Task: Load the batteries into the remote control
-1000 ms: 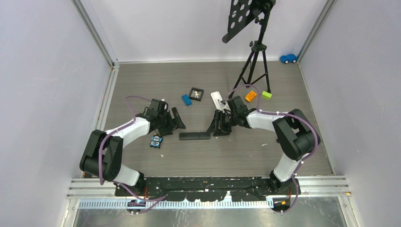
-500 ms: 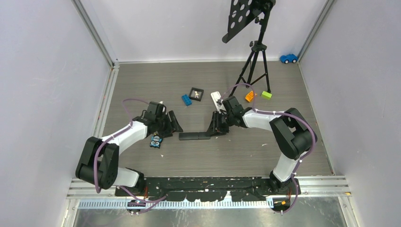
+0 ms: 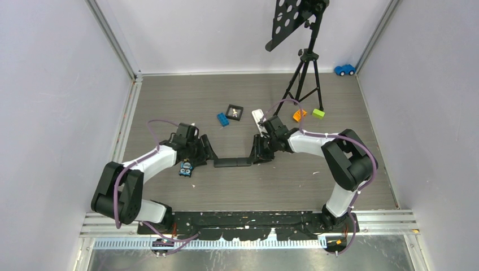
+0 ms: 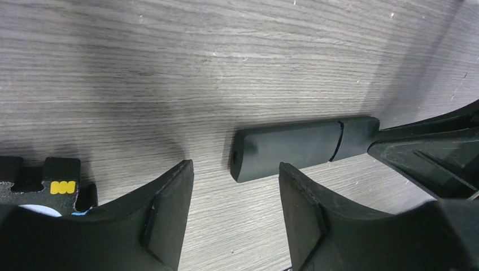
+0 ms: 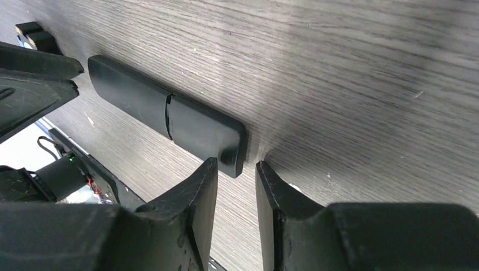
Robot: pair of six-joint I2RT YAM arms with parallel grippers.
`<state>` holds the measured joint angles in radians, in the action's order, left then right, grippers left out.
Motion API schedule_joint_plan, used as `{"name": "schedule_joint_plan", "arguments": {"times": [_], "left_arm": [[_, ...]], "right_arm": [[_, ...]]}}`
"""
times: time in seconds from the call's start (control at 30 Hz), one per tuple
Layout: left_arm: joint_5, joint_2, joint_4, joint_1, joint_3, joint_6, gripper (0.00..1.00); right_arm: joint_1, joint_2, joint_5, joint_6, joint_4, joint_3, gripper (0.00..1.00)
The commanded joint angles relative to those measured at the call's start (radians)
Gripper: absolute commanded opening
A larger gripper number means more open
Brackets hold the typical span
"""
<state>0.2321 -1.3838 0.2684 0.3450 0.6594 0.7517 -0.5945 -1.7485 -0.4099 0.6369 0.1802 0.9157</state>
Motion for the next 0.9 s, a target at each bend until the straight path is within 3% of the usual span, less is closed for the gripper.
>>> {"name": "schedule_joint_plan", "arguments": {"times": [0.0,0.37,0.67,0.87], "left_arm": [[0.011,-0.001,-0.042,0.002,-0.025,0.012,0.57],[0.062,-0.032,-0.123,0.003,-0.060,0.062,0.44],[0.132,-0.103,-0.210,0.012,-0.083,0.085,0.30],[0.151,-0.148,-0.256,0.037,-0.085,0.107,0.25]], "right_arm": [[-0.017,-0.010,0.041,-0.045,0.008,0.048,0.35],[-0.052,-0.031,0.028,-0.033,0.006,0.060,0.19],[-0.086,-0.071,0.027,0.010,-0.030,0.076,0.17],[-0.142,-0.108,0.065,0.060,-0.079,0.109,0.17]]}}
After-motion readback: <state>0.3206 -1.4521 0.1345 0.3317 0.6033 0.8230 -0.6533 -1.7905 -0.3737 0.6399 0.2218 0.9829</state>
